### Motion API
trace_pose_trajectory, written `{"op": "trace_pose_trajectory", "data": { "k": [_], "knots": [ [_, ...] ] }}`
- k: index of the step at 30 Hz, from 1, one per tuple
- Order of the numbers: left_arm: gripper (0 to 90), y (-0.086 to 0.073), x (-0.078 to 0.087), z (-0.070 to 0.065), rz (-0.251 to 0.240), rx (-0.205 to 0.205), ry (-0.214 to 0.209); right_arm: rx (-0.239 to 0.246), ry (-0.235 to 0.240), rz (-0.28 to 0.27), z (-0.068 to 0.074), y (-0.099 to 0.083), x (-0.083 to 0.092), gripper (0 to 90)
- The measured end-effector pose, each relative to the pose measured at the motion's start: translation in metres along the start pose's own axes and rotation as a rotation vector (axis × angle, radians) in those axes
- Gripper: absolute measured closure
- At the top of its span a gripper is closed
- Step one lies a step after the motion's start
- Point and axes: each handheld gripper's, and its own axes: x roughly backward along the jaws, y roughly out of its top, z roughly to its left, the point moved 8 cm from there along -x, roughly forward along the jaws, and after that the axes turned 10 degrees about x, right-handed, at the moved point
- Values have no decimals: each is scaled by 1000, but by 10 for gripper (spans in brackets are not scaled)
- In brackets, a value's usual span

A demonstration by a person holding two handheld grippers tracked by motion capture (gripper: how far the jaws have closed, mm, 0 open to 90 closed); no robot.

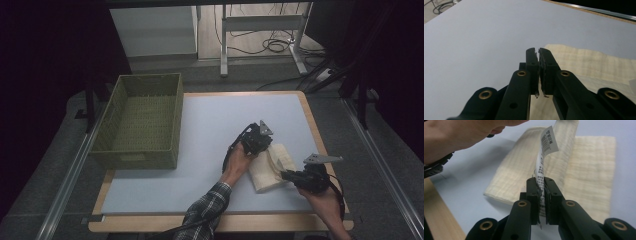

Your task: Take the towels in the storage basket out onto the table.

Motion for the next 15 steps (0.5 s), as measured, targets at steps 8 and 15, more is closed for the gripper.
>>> {"op": "trace_pose_trajectory", "data": {
  "k": [8, 15],
  "knots": [
    [862, 3, -20, -4, 15, 15, -12, -29, -27, 4, -14, -6, 3, 826],
    [602, 11, -16, -5, -23, 40, 7, -30, -82, 13, -28, -11, 11, 688]
  ]
}}
